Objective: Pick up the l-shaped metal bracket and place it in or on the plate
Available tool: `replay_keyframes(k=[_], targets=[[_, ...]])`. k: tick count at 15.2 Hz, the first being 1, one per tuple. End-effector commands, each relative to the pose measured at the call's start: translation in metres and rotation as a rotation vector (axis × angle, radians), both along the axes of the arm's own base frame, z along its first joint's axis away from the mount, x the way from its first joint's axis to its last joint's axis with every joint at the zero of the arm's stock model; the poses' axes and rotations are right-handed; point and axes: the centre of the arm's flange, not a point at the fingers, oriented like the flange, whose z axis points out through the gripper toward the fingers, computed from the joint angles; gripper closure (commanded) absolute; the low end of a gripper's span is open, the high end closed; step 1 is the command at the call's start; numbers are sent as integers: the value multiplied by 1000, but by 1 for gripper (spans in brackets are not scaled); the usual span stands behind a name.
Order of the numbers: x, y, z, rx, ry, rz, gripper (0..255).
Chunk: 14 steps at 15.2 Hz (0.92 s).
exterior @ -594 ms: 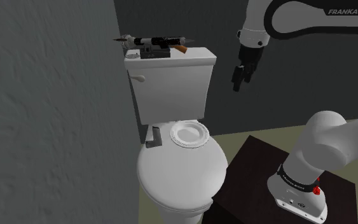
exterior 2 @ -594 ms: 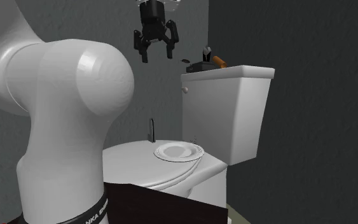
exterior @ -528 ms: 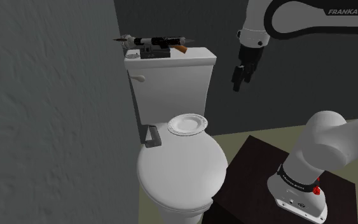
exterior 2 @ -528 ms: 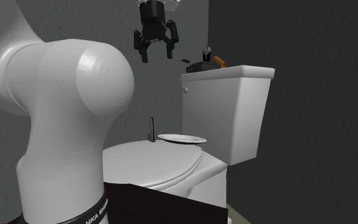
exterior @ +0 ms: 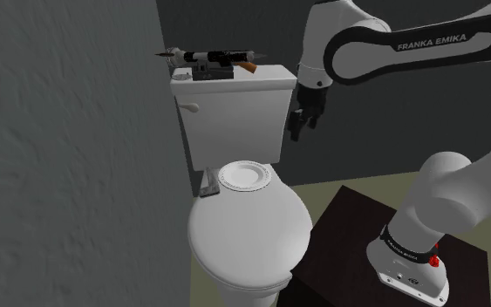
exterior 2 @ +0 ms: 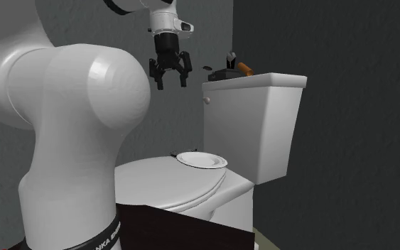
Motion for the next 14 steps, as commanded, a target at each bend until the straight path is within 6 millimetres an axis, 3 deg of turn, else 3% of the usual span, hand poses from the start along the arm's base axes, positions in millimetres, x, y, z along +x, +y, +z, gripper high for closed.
replay_keyframes(k=[1,14], targets=[[16,15,-16,1,-8,-12,0],[124,97,-116,3,-50,-86,0]])
